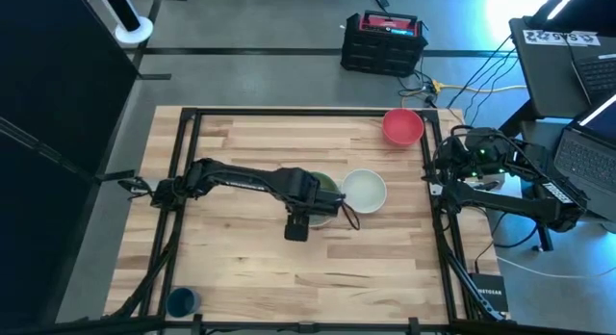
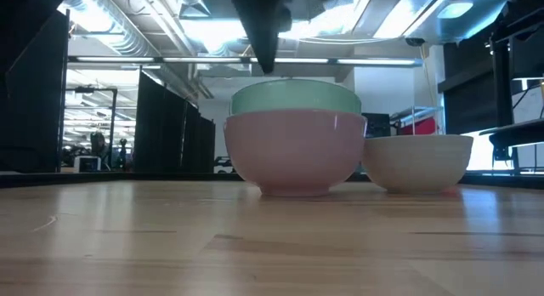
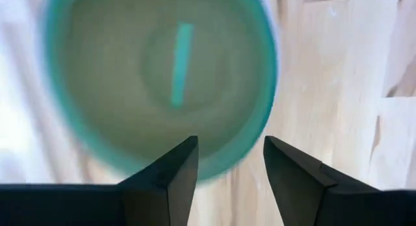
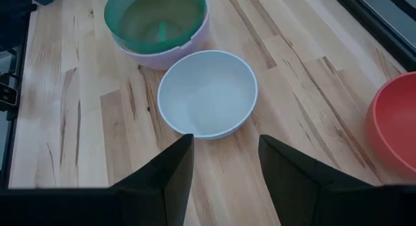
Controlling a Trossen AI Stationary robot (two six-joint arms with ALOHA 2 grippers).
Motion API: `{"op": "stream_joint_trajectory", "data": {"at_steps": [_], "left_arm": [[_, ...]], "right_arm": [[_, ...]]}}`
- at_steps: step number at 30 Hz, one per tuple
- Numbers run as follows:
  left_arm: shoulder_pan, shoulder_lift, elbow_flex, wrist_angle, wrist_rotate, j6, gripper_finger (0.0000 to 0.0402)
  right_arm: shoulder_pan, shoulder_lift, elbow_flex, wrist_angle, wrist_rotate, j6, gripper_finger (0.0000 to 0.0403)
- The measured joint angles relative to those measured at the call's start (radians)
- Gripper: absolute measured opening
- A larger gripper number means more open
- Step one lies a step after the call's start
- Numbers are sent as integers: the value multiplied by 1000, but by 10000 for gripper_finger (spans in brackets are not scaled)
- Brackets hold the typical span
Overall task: Nest bowls inside each other
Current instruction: Stack the green bowl on top of the orange bowl, then stack the white bowl on top of the green bowl
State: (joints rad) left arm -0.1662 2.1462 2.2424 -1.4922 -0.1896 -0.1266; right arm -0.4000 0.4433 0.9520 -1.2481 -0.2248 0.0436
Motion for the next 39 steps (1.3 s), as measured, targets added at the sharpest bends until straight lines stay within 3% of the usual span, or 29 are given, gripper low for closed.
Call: {"op": "stream_joint_trajectory", "data": {"at_steps": [7, 9, 14, 19, 23, 39], "left_arm": [[-12, -108, 48, -75, -82, -125, 158], [-25, -158, -21, -78, -111, -160, 158], [-51, -319, -344, -37, -130, -269, 158], [-91, -467, -717, 97, -127, -391, 158], [-132, -587, -929, 267, -108, -451, 158], [-156, -764, -1106, 401, -99, -469, 158]], "right_arm": [[0, 2, -1, 42, -12, -1, 159], [0, 9, -20, 95, -59, -1, 159], [0, 71, -109, 234, -173, 2, 159], [0, 225, -150, 314, -147, -39, 159], [0, 400, -150, 370, -109, -63, 159], [0, 978, -40, 410, 103, -55, 159]]}}
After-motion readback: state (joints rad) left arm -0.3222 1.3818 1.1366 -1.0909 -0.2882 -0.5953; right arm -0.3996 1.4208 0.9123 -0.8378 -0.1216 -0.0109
